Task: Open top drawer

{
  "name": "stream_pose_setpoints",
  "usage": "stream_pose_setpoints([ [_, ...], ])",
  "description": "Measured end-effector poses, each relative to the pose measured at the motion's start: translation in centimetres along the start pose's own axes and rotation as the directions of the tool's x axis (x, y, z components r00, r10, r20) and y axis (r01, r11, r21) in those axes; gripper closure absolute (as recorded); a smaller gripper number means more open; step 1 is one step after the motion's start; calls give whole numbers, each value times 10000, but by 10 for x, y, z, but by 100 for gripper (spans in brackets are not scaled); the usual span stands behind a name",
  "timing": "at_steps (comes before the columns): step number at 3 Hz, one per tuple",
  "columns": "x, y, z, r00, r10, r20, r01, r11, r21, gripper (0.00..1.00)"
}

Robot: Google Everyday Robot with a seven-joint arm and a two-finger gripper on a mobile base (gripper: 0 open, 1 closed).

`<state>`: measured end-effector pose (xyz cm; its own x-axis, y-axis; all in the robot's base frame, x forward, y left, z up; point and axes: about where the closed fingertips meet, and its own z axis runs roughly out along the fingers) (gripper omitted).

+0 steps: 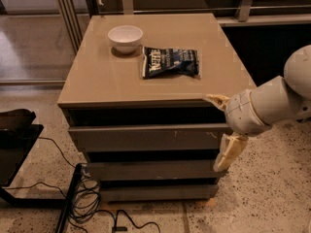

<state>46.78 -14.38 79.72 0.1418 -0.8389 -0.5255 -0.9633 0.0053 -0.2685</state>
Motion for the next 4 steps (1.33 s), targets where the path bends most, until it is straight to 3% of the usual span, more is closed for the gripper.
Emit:
stream_pose_setpoints([
  [2, 20, 8, 39, 9998, -145, -122, 145, 9999, -25, 0],
  [4, 31, -2, 71, 9981, -264, -550, 270, 9996, 103, 0],
])
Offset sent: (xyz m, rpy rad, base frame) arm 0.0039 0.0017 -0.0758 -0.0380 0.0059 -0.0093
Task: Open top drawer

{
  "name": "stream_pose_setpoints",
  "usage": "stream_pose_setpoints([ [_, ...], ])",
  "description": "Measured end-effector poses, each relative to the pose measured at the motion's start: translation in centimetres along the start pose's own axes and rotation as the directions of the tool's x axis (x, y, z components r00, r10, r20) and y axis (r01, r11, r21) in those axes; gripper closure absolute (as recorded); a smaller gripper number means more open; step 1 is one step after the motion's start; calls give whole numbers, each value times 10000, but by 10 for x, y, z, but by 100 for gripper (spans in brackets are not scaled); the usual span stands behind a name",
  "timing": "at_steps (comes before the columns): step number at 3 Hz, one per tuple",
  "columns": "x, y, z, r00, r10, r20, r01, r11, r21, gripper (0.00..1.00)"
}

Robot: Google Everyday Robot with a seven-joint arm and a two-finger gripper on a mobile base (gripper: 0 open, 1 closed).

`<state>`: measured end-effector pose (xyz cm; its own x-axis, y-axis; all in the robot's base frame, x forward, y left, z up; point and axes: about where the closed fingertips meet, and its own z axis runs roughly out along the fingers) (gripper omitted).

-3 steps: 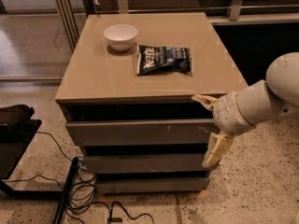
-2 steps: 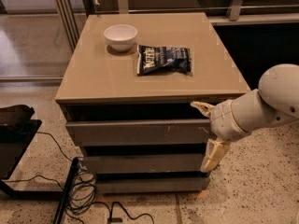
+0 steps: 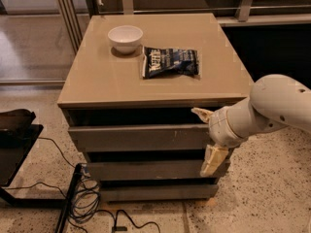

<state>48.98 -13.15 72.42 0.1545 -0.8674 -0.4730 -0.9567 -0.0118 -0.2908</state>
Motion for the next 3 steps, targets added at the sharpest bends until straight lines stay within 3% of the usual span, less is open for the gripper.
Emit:
stream_pose_setpoints([
  [1, 14, -20, 7, 9993, 81, -372, -74, 9998, 190, 0],
  [3, 42, -27, 36, 9960, 756, -480, -762, 9970, -122, 0],
])
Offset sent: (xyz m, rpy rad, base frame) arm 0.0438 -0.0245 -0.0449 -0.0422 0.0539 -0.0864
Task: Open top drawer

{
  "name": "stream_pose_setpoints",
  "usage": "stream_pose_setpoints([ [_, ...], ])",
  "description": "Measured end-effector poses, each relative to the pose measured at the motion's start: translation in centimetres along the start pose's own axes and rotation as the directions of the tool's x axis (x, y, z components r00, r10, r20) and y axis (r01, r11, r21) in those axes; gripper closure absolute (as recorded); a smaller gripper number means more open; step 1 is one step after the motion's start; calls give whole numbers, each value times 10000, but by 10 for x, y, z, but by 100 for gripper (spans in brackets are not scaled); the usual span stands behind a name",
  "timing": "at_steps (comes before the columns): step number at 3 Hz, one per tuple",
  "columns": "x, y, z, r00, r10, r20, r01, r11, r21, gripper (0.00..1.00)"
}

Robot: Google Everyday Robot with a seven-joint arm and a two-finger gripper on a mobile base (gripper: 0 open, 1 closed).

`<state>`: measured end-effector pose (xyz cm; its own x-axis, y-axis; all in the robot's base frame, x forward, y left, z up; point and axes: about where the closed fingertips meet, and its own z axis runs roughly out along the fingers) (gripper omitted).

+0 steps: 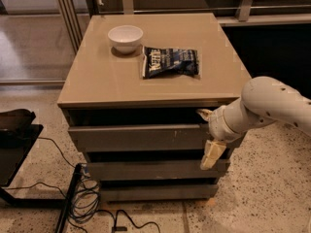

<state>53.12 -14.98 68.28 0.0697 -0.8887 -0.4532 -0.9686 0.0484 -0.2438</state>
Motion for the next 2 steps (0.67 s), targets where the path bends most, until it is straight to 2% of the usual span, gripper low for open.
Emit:
stream_pose_setpoints([
  [2, 10, 5, 20, 9987, 417, 306, -411, 9989, -208, 0],
])
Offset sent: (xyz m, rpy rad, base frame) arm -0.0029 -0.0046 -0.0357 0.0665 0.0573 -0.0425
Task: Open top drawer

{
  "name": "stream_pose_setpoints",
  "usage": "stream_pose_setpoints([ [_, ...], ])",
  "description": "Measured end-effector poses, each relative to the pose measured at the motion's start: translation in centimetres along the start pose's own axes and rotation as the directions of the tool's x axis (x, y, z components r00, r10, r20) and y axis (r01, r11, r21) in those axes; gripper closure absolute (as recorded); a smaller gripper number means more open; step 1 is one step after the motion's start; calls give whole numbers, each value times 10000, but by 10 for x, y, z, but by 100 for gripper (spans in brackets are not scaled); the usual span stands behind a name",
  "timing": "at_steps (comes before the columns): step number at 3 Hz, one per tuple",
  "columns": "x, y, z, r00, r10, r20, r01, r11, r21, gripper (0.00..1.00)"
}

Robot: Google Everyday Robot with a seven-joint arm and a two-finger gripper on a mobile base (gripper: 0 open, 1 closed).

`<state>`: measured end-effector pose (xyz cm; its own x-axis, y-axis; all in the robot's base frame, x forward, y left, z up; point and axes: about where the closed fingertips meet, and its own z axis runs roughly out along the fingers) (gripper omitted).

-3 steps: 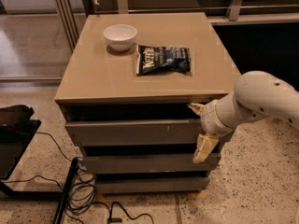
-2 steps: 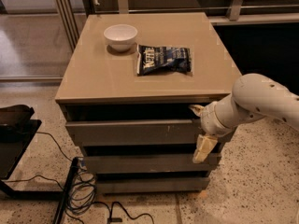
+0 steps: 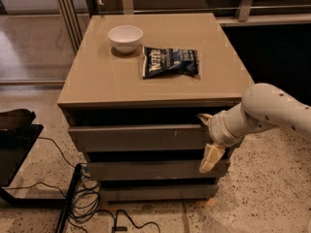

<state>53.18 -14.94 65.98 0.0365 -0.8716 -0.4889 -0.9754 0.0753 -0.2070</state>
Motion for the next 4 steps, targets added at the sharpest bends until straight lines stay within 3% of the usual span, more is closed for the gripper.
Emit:
stream_pose_setpoints([
  [2, -2, 0, 13, 9992, 132, 373, -131, 9999, -22, 0],
  [4, -2, 0, 13, 9992, 132, 373, -131, 9999, -23, 42],
])
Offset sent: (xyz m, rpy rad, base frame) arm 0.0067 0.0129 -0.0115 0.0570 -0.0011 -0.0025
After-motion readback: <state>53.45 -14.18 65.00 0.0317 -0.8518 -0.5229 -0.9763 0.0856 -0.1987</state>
